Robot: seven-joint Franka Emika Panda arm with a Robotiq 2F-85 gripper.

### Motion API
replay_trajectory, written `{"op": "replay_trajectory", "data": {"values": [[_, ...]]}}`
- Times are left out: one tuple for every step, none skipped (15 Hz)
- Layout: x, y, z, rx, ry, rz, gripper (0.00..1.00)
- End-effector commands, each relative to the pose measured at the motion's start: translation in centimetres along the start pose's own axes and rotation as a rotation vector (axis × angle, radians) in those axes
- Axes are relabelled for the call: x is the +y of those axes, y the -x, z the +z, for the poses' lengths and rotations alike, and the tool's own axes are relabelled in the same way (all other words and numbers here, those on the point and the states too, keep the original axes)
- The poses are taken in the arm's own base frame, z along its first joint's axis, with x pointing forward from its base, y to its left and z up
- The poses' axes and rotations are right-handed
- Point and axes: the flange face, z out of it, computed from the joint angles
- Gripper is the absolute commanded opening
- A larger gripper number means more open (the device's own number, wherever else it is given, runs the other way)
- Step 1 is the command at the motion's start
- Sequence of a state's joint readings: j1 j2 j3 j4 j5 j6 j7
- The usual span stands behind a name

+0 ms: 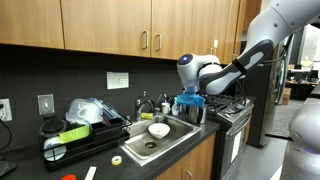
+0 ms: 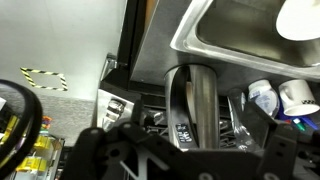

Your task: Press the switch on the kettle

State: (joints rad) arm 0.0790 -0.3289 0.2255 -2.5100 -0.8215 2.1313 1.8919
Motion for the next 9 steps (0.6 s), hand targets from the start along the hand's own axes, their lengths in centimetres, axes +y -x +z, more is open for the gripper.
{"op": "replay_trajectory", "data": {"values": [[3.0, -2.3, 1.3, -0.004, -0.059, 0.012, 1.00], [3.7, -2.8, 1.8, -0.008, -0.065, 0.009, 1.00], [4.4, -3.4, 2.3, -0.011, -0.072, 0.004, 1.00], [5.0, -4.0, 2.8, -0.014, -0.077, -0.003, 1.00], [5.5, -4.5, 3.2, -0.016, -0.080, -0.014, 1.00], [6.0, -5.0, 3.5, -0.020, -0.084, -0.030, 1.00], [6.3, -5.4, 3.7, -0.023, -0.085, -0.045, 1.00], [6.6, -5.7, 3.9, -0.025, -0.080, -0.065, 1.00], [6.8, -6.0, 4.0, -0.027, -0.075, -0.083, 1.00]]}}
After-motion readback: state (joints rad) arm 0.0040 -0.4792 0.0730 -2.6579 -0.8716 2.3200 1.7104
